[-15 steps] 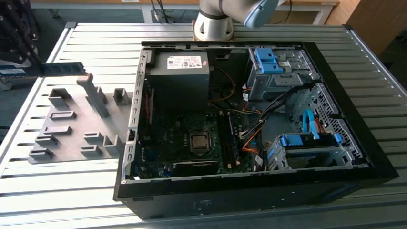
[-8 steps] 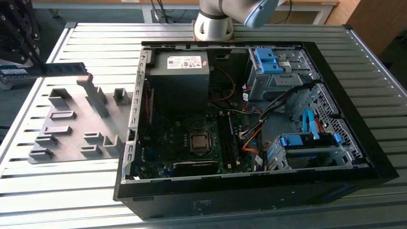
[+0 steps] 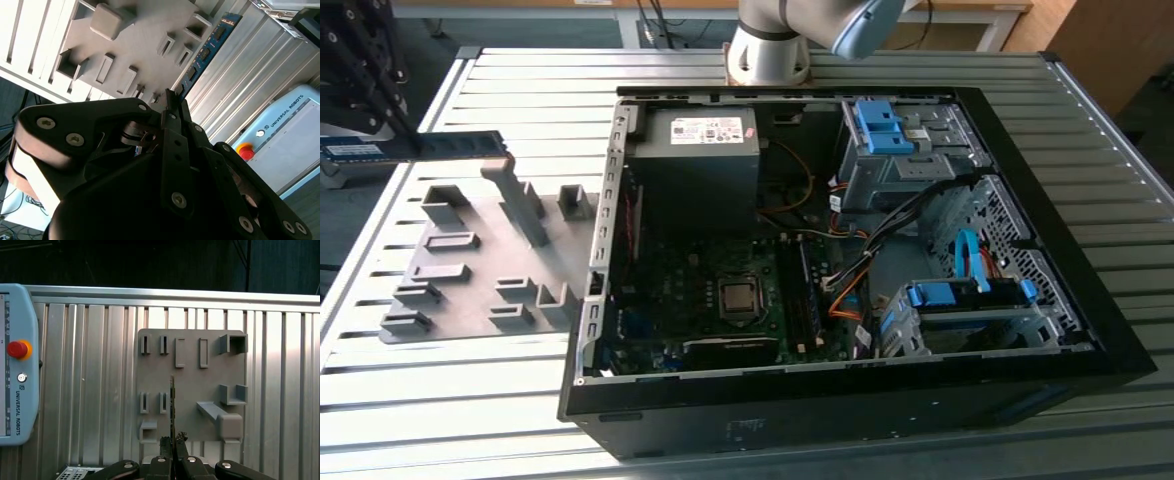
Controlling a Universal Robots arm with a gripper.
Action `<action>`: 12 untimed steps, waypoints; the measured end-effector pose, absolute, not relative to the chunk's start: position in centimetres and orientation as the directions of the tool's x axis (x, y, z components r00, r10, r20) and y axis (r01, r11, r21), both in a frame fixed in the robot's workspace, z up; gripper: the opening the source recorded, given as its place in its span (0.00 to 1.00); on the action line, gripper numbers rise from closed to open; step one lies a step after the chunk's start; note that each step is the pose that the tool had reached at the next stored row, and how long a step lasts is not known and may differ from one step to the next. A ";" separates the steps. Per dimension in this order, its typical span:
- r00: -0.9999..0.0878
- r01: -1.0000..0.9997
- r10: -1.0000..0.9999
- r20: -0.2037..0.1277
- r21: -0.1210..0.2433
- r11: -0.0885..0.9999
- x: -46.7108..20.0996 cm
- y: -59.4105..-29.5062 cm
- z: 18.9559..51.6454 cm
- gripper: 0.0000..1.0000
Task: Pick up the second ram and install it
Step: 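Pick up the second ram and move it above second insertion slot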
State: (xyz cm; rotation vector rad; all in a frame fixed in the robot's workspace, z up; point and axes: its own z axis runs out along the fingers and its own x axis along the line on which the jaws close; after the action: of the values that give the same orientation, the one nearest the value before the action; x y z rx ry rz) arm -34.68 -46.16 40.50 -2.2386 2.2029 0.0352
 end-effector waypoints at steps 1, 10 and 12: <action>0.016 -1.000 -1.000 -0.017 0.015 -0.016 -34.6 -46.2 40.5 0.14; 0.016 -1.000 -1.000 -0.017 0.015 -0.016 -33.8 -46.2 40.5 0.14; 0.016 -1.000 -1.000 -0.017 0.015 -0.016 -33.6 -46.2 40.5 0.14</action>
State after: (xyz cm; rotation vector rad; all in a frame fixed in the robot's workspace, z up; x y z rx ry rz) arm -33.58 -46.16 40.49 -2.2383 2.2029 0.0352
